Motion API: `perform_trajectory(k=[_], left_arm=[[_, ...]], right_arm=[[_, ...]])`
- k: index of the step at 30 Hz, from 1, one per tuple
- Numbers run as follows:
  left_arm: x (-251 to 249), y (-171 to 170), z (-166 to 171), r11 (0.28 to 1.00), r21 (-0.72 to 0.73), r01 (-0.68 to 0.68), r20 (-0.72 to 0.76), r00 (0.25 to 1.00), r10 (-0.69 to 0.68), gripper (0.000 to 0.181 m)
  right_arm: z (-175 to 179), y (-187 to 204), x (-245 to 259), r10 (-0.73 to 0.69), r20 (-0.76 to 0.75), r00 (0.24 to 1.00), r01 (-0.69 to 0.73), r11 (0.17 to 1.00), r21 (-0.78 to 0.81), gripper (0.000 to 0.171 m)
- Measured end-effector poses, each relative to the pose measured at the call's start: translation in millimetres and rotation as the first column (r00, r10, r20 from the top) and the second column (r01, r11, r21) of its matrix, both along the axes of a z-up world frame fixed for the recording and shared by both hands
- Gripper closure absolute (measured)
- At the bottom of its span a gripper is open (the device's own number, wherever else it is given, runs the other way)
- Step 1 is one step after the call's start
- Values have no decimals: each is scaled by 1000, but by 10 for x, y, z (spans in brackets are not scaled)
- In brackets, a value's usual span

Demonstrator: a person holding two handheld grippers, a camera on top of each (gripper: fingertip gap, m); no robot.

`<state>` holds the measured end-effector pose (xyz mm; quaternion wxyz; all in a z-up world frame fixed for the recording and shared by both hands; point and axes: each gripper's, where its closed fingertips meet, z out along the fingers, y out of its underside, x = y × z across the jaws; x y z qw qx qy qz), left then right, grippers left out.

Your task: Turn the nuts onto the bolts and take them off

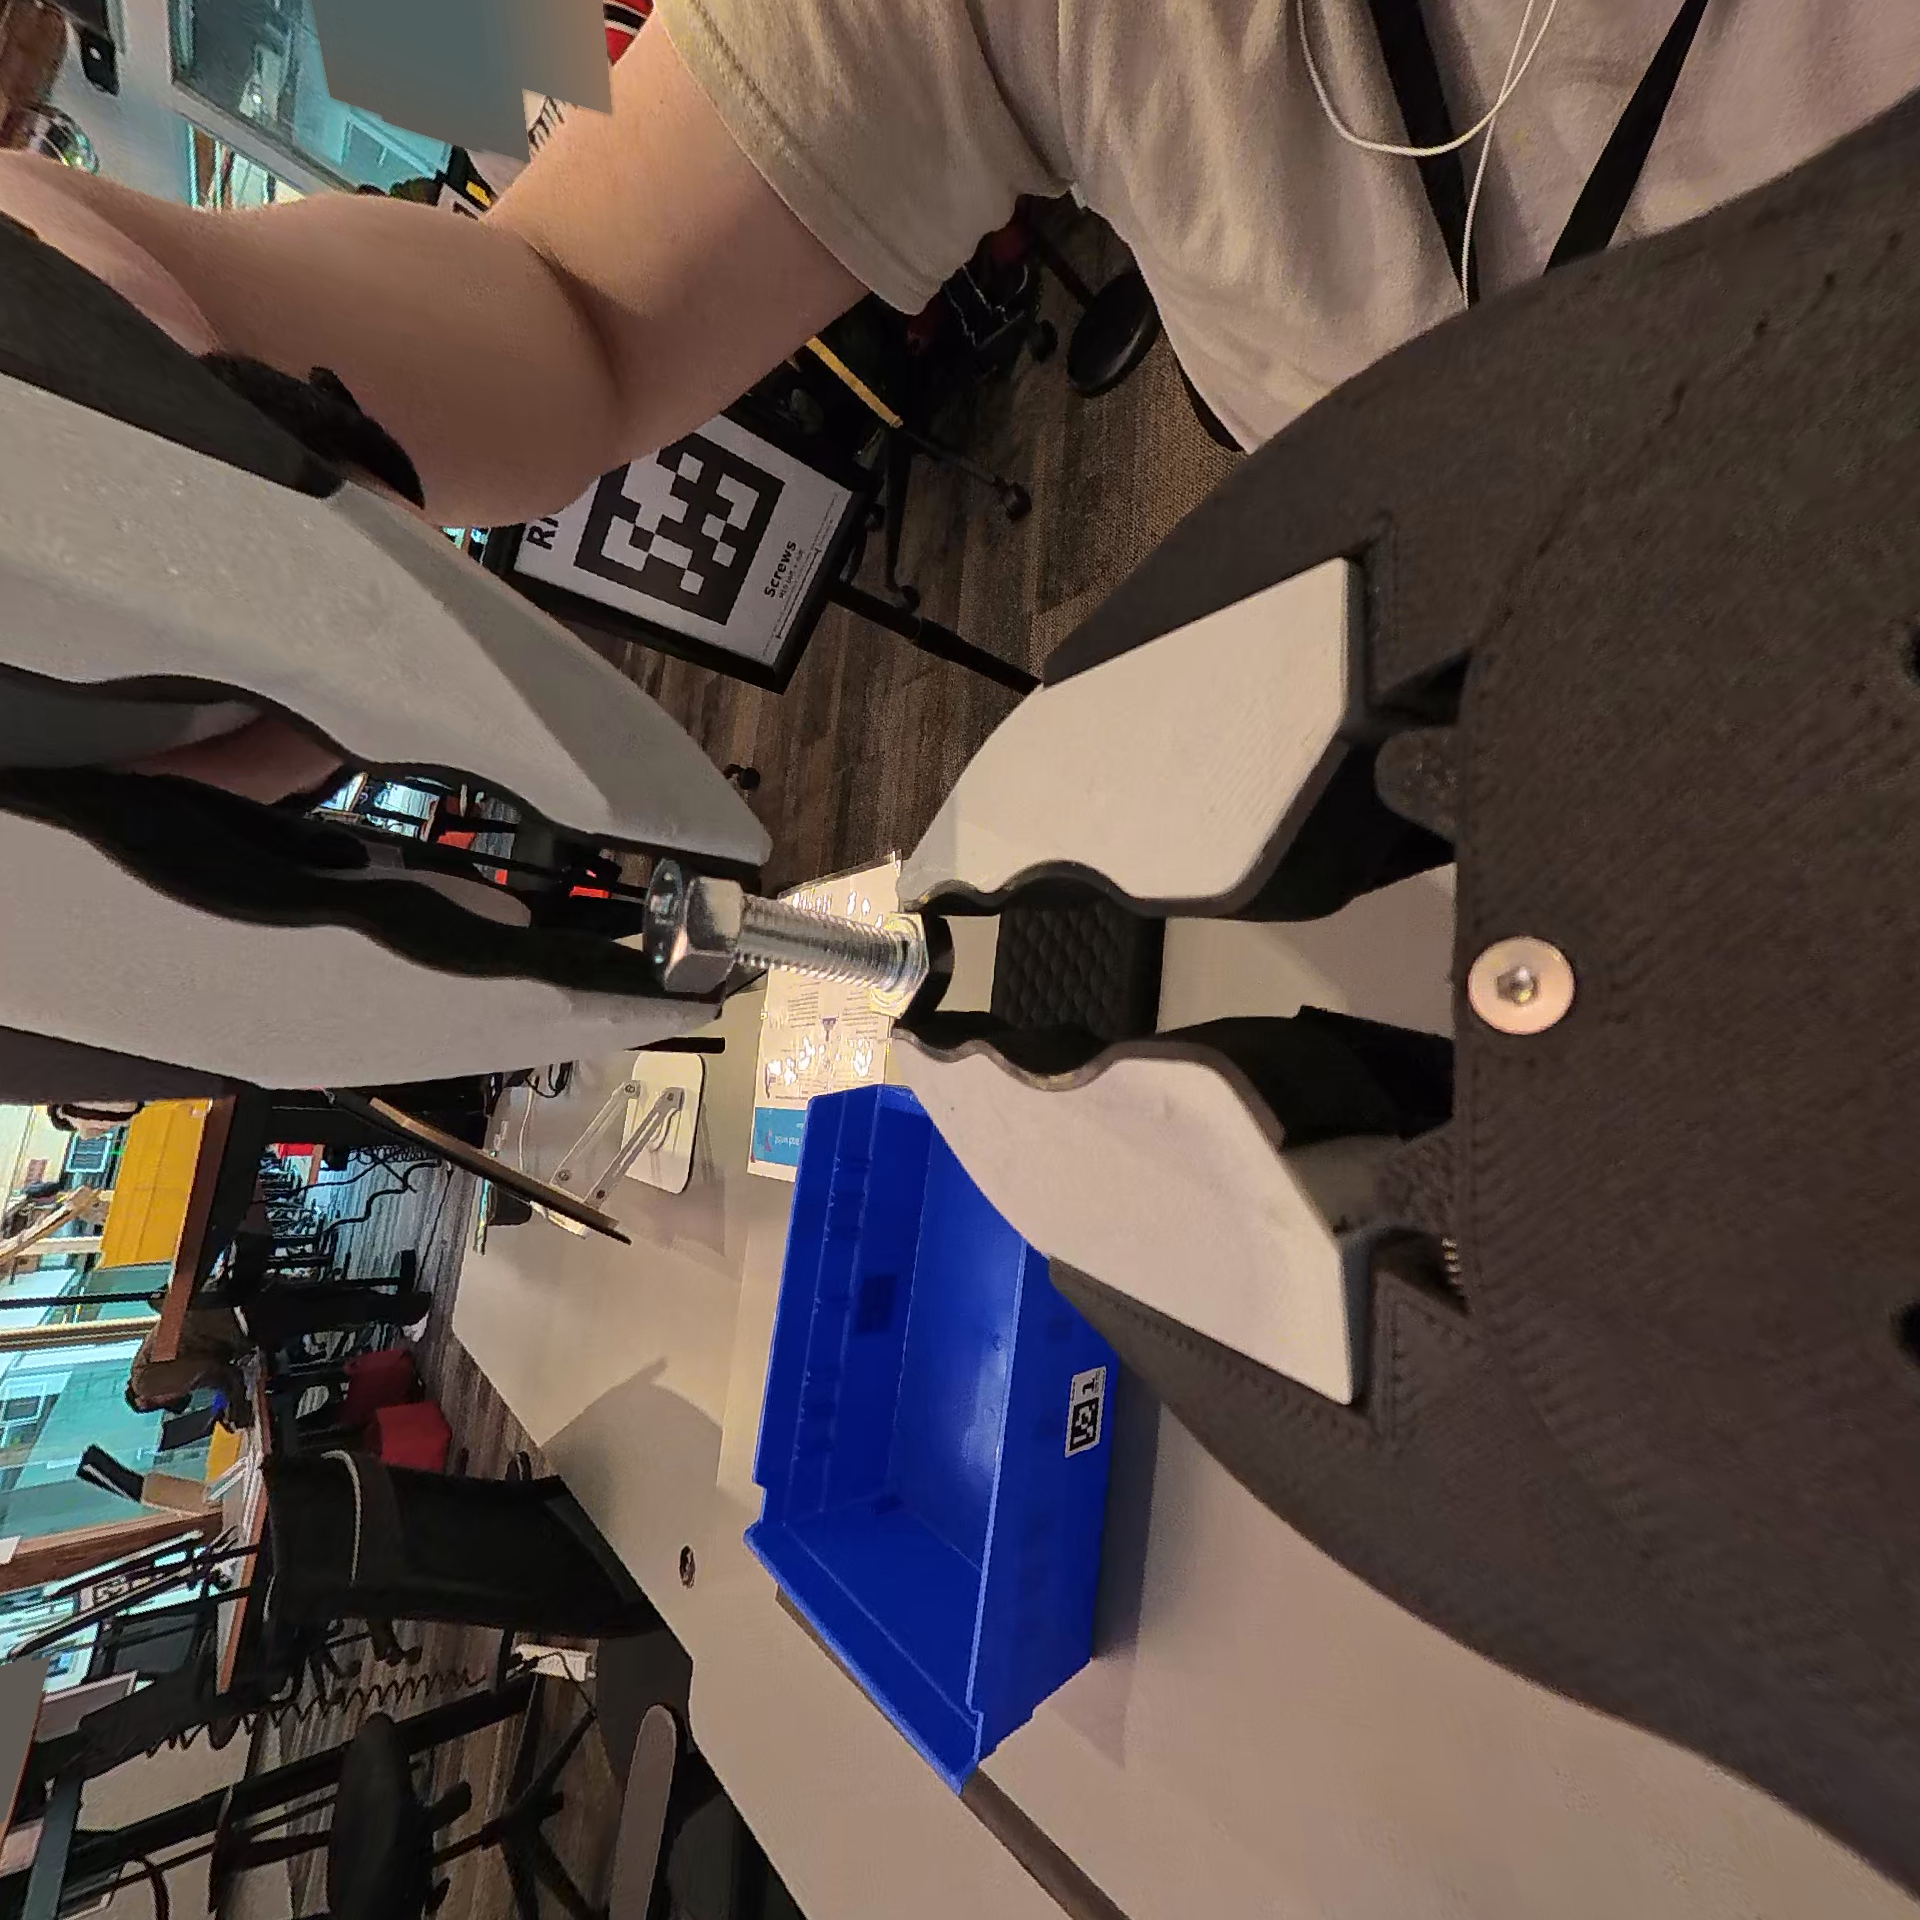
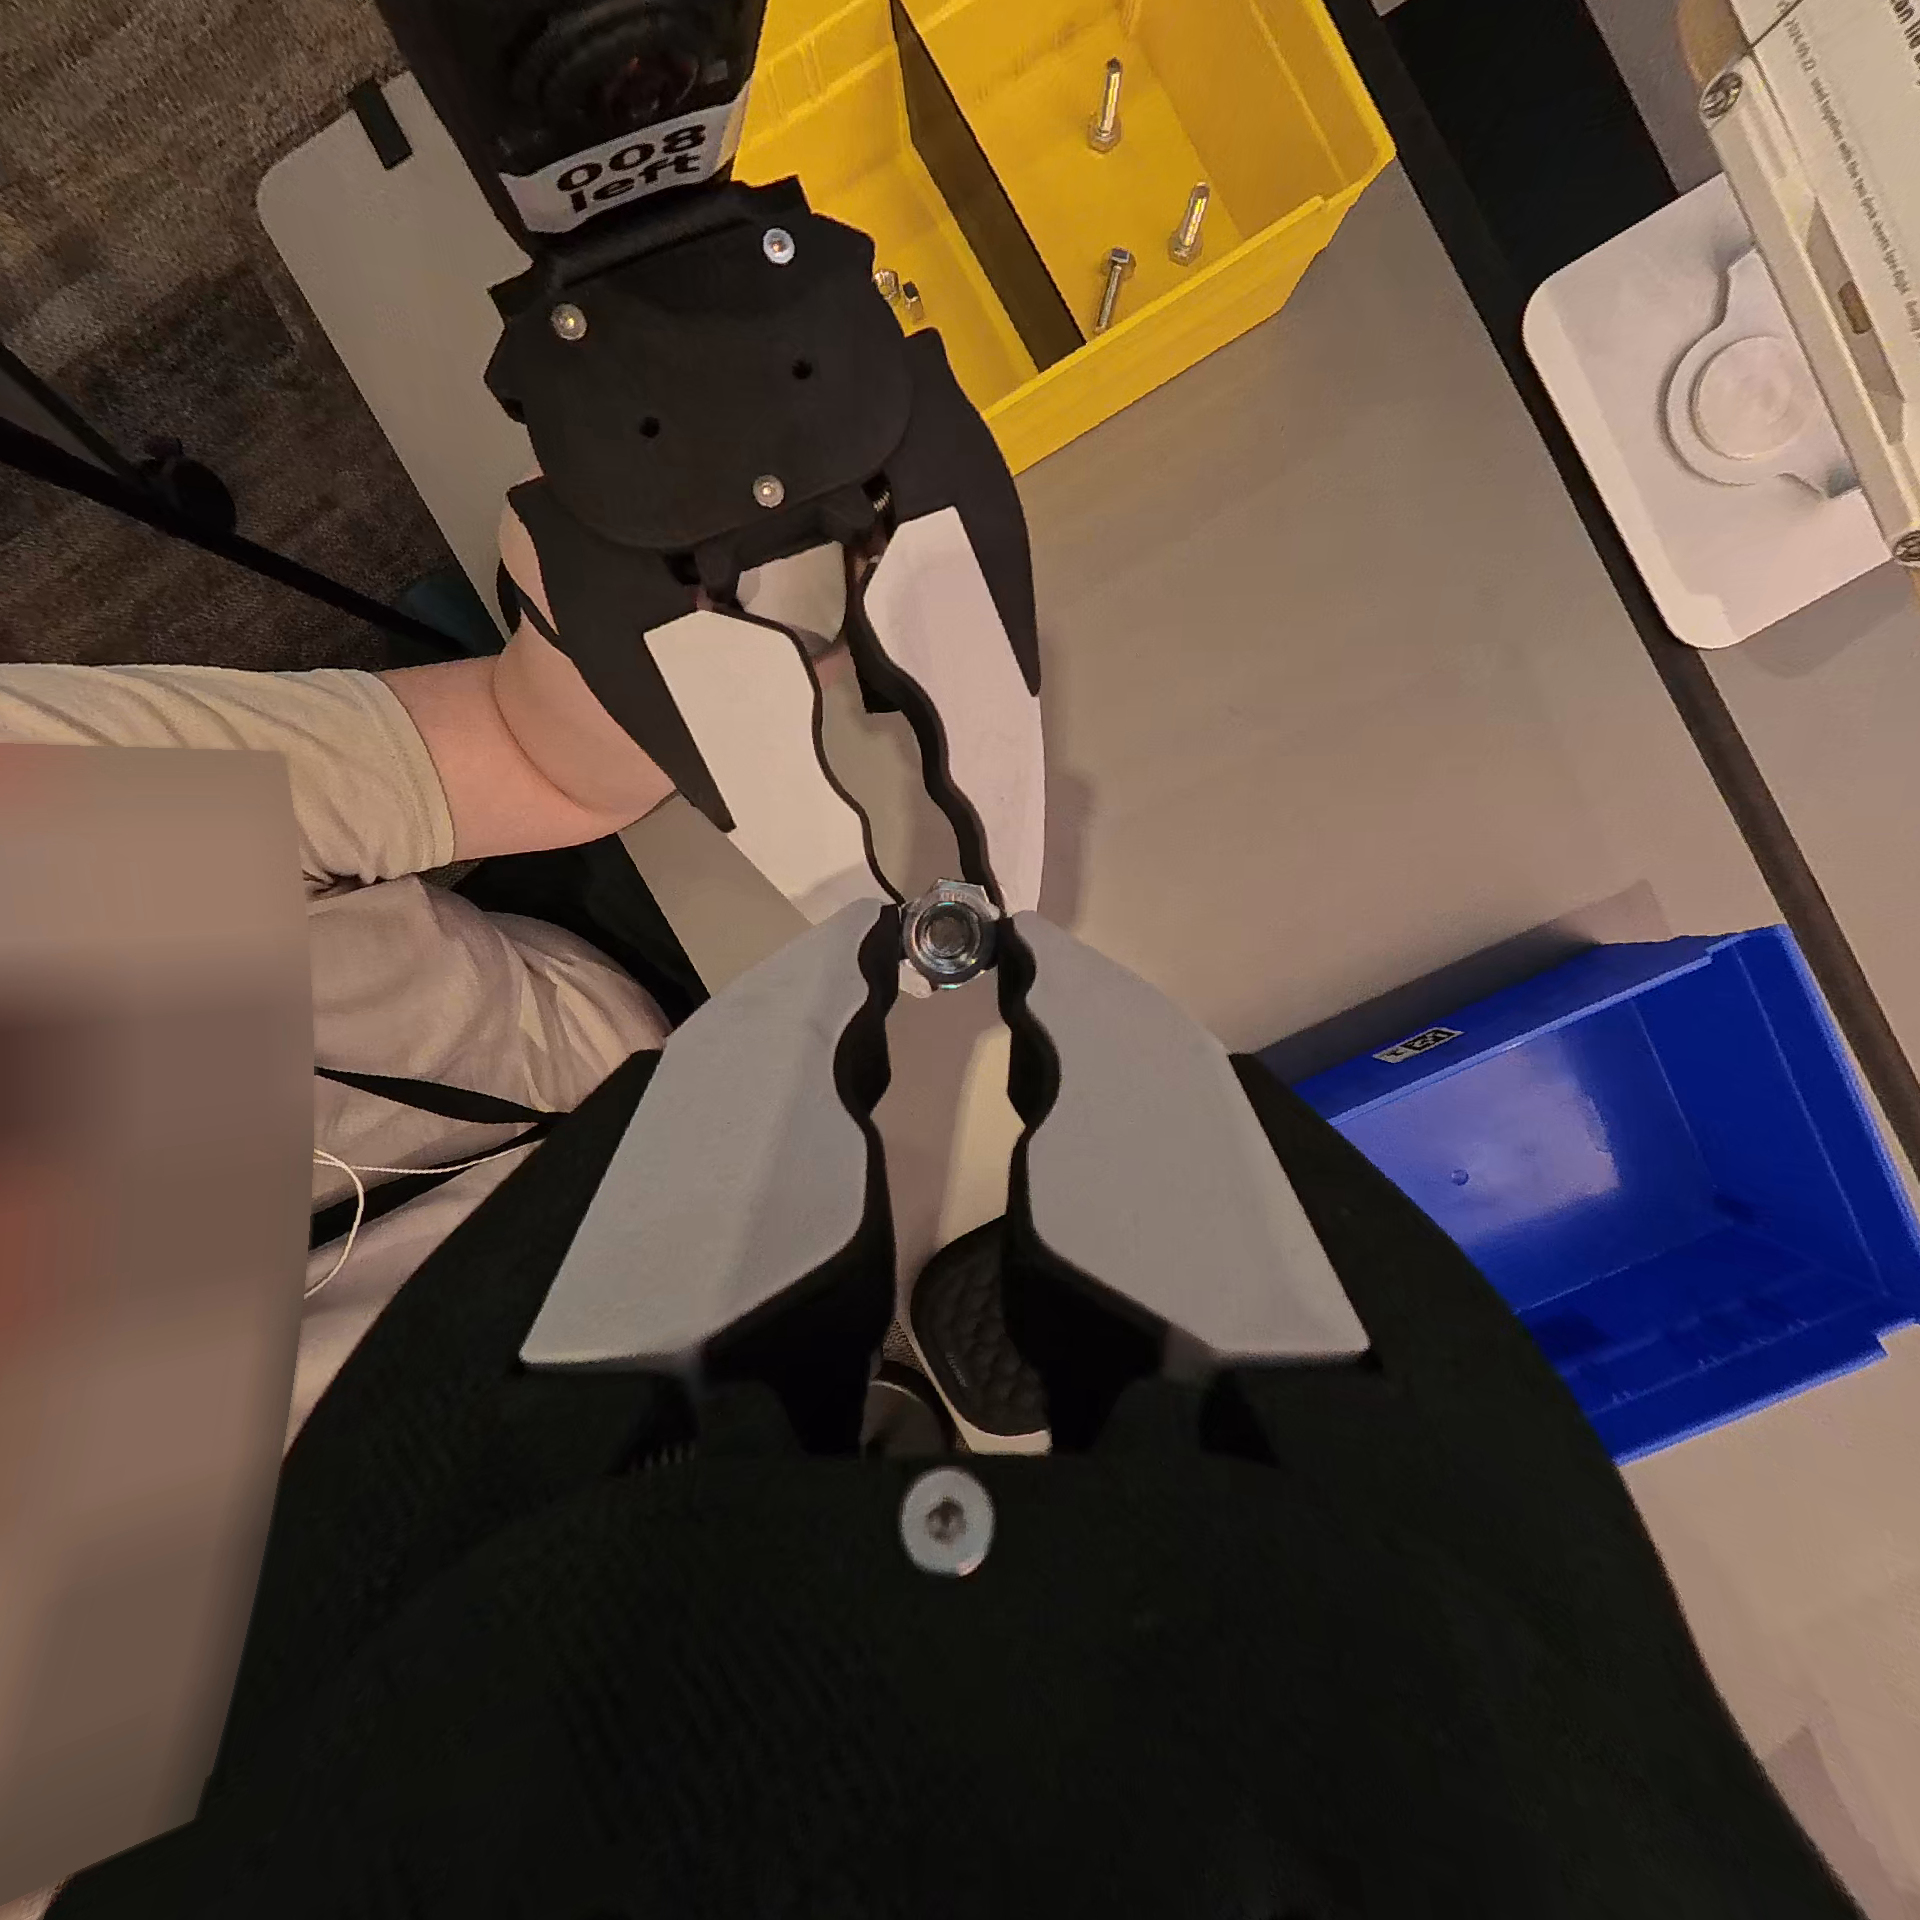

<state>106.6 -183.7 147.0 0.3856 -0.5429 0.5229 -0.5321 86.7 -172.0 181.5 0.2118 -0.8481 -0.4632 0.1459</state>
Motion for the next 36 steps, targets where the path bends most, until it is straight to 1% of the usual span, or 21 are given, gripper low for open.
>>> perform_trajectory(k=[13, 18, 25, 30, 36], left_arm=[[7, -5, -4, 1000, -3, 6, -1, 1000, -6, 164], [6, 6, -12, 1000, -5, 6, -3, 1000, -6, 164], [-15, 17, 4, 1000, -5, 5, 7, 1000, -5, 164], [-13, 22, 0, 1000, -5, 5, 6, 1000, -5, 164], [-3, 17, 8, 1000, -1, 1, 8, 1000, -1, 164]], right_arm=[[-24, -17, -4, 42, 17, 999, -42, 999, 14, 150], [-26, -23, 6, 52, 29, 998, -53, 998, 25, 144], [8, -35, 58, 115, 31, 993, -118, 987, 108, 128], [97, -74, 54, 193, 14, 981, -192, 958, 215, 127], [83, -105, 82, 197, 19, 980, -196, 958, 208, 127]])
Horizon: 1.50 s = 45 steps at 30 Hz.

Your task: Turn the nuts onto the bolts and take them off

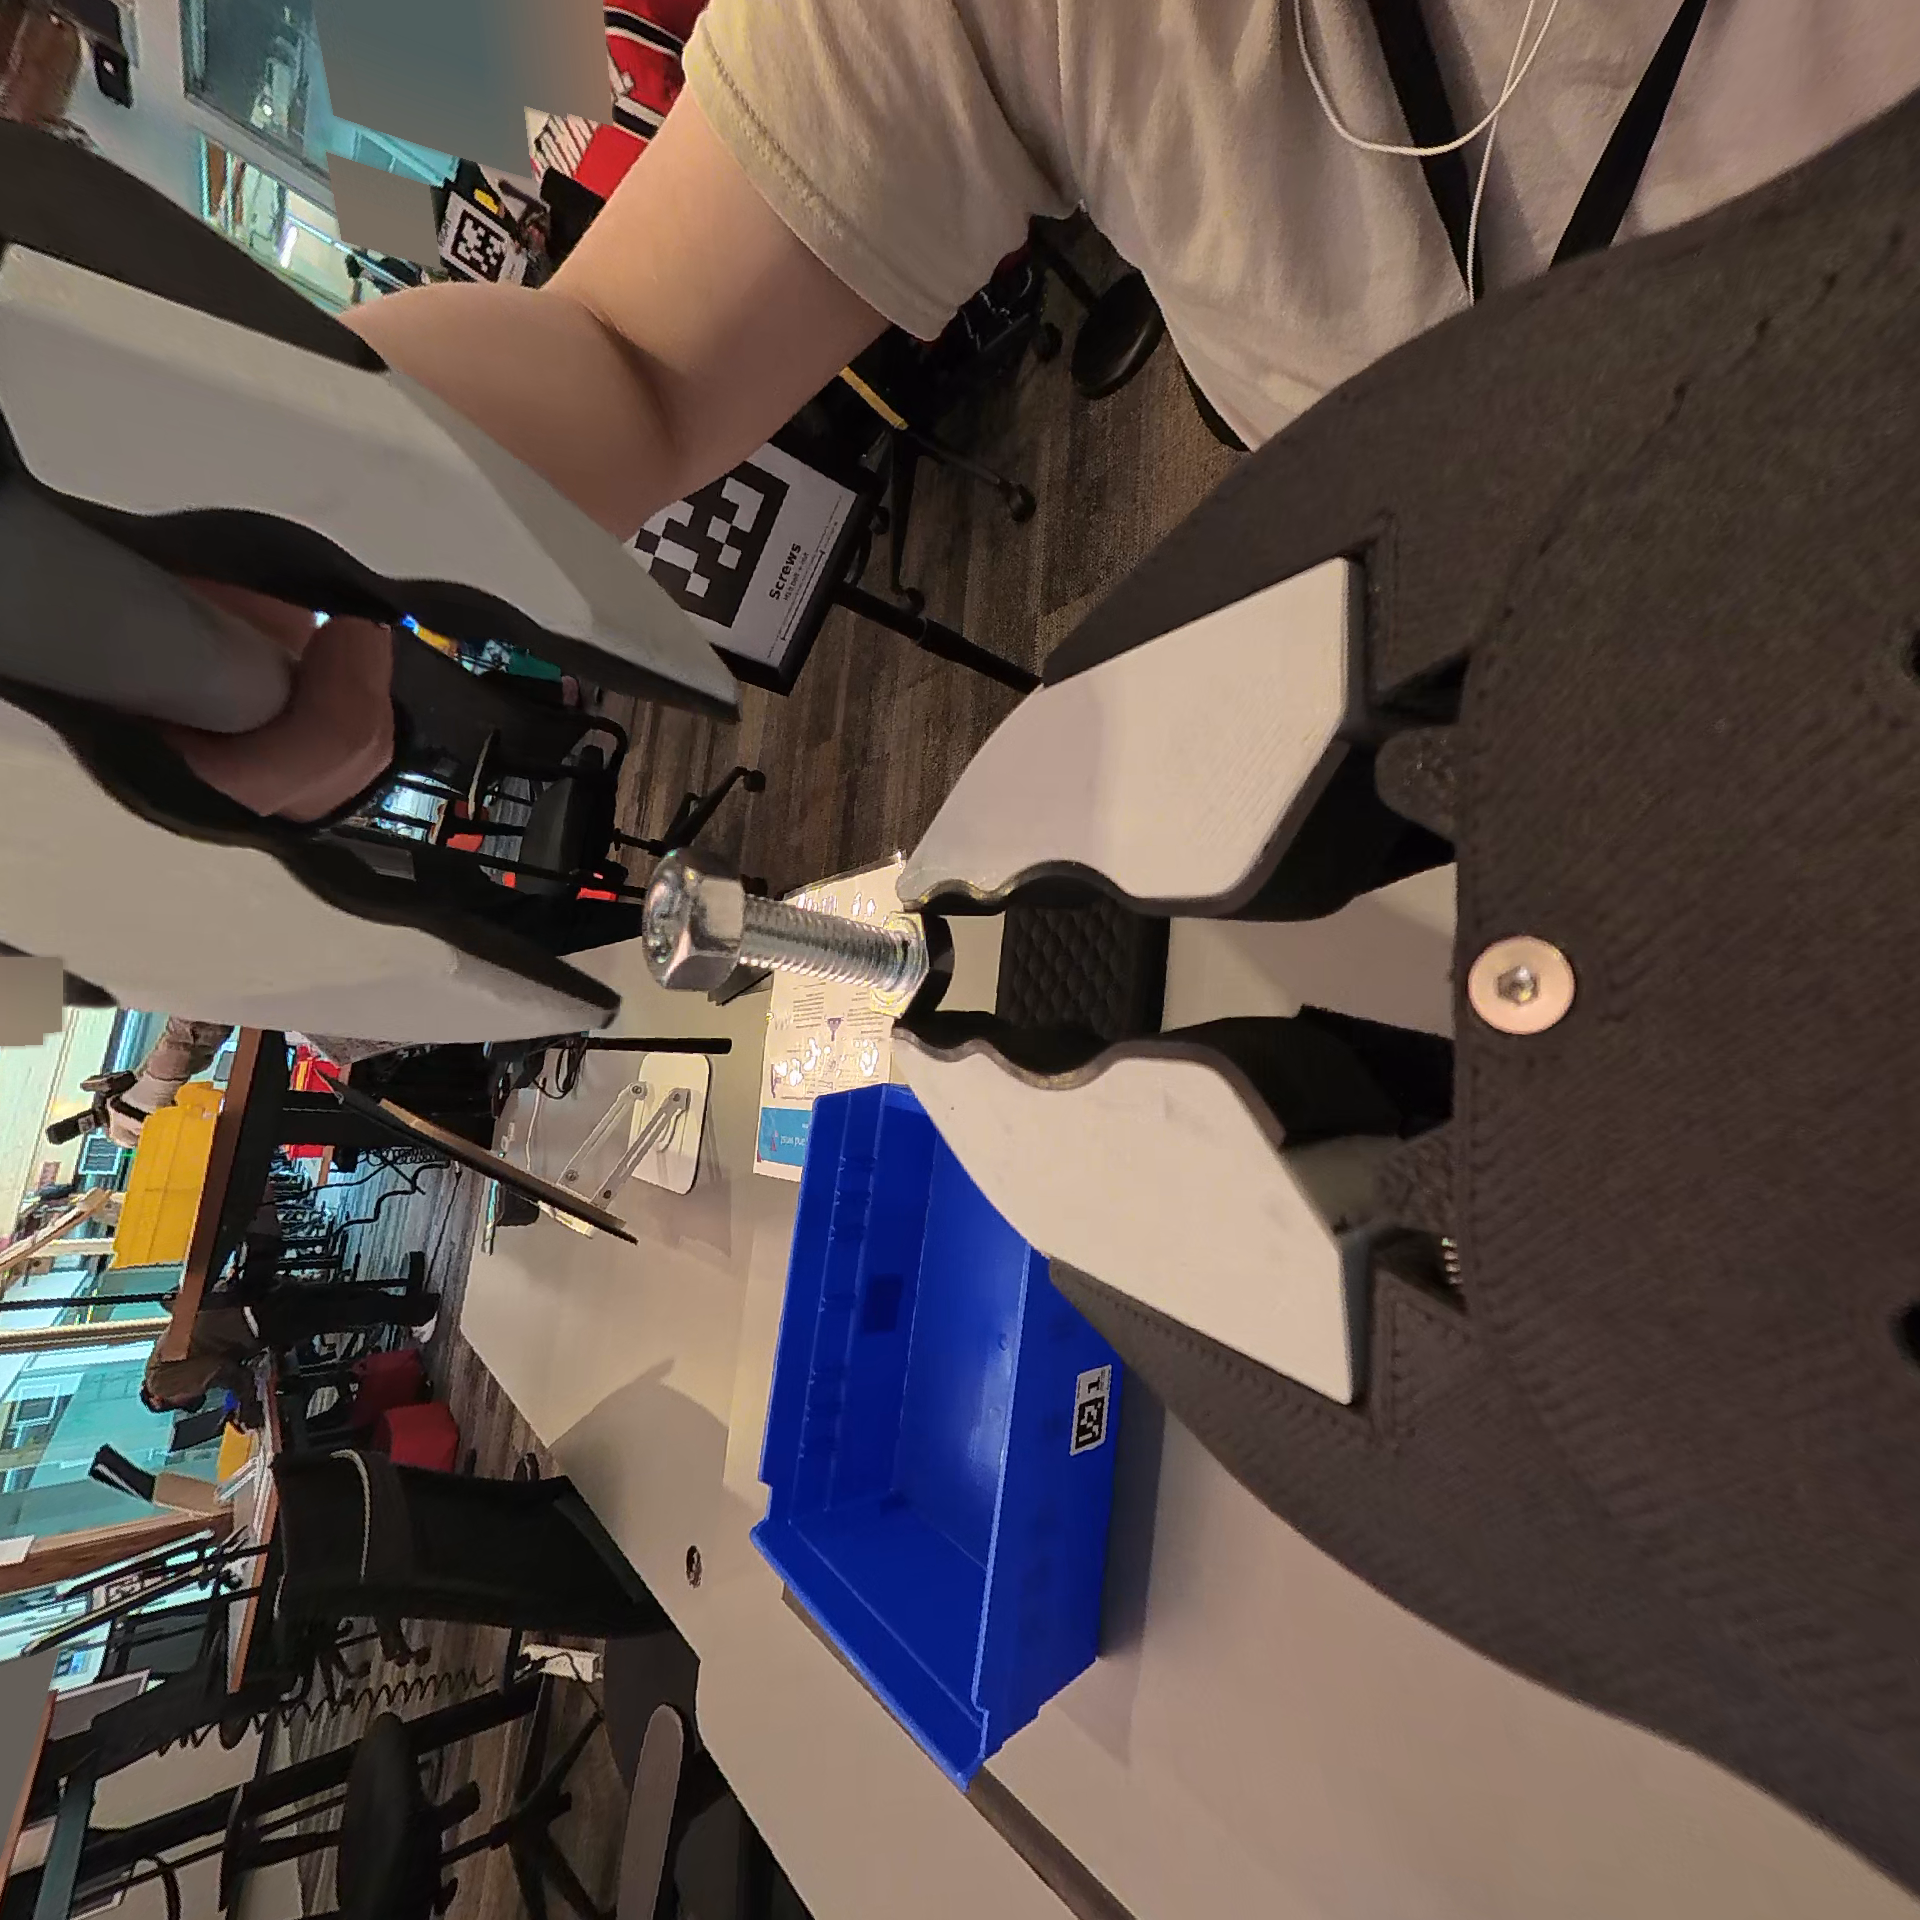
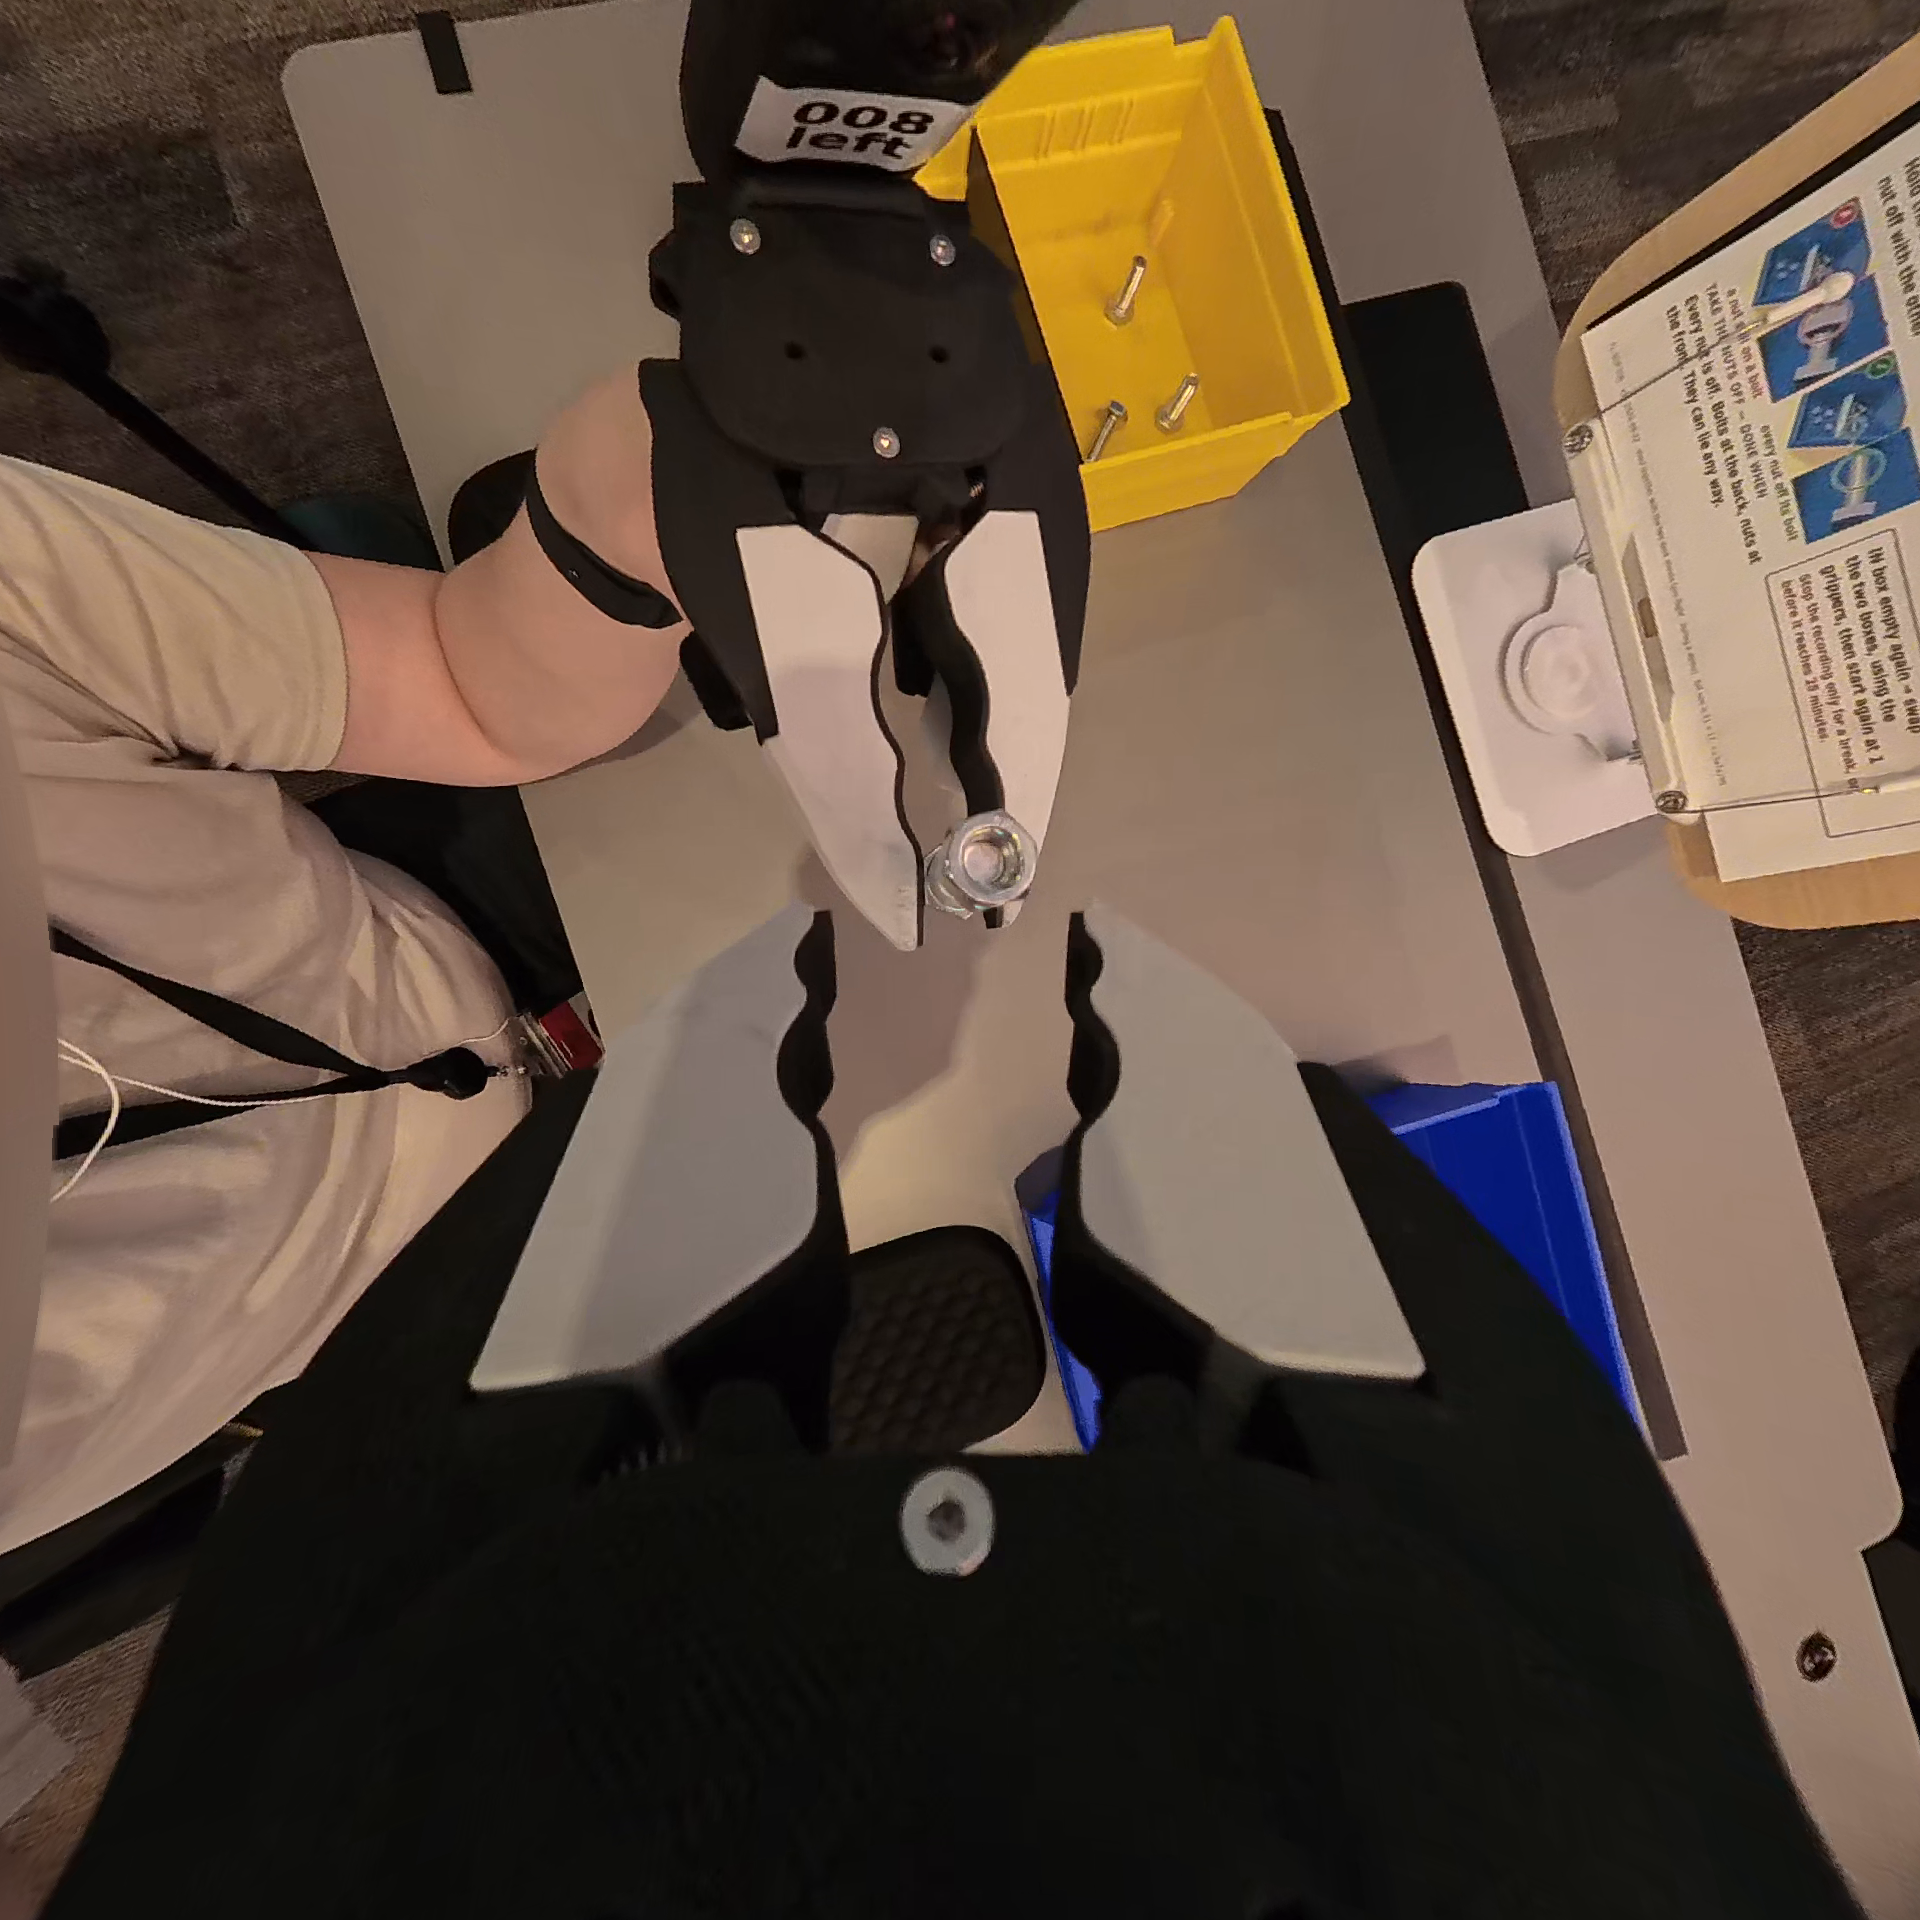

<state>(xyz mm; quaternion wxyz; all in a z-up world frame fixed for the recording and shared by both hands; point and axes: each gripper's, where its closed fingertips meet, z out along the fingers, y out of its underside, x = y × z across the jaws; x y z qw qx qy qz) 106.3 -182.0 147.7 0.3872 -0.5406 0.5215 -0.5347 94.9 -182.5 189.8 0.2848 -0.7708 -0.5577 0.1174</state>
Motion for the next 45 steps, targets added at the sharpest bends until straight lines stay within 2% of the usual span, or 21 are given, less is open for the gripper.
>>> perform_trajectory(k=[14, 18, 26, 33, 39, 45], left_arm=[[-8, -2, 8, 1000, -2, -1, 5, 1000, 1, 164], [-8, -18, 11, 1000, -1, 5, 5, 1000, -5, 164], [8, -13, -6, 1000, -1, 3, -4, 1000, -3, 164], [-1, 0, -4, 1000, -6, 1, -1, 1000, -1, 164], [15, -18, -12, 1000, 2, 4, -7, 1000, -4, 164], [14, -2, -15, 1000, -3, 1, -7, 1000, -1, 164]], right_arm=[[-48, -77, -31, 31, 17, 999, -31, 999, -11, 132], [-49, 5, -3, 12, 25, 1000, -12, 1000, 19, 126], [-82, -5, -48, 41, 39, 998, -42, 998, 41, 126], [-105, -81, -17, 64, 60, 996, -66, 998, 26, 135], [-76, -3, -32, 36, 26, 999, -38, 998, 48, 126], [-103, -41, -37, 60, 44, 997, -63, 997, 52, 127]])
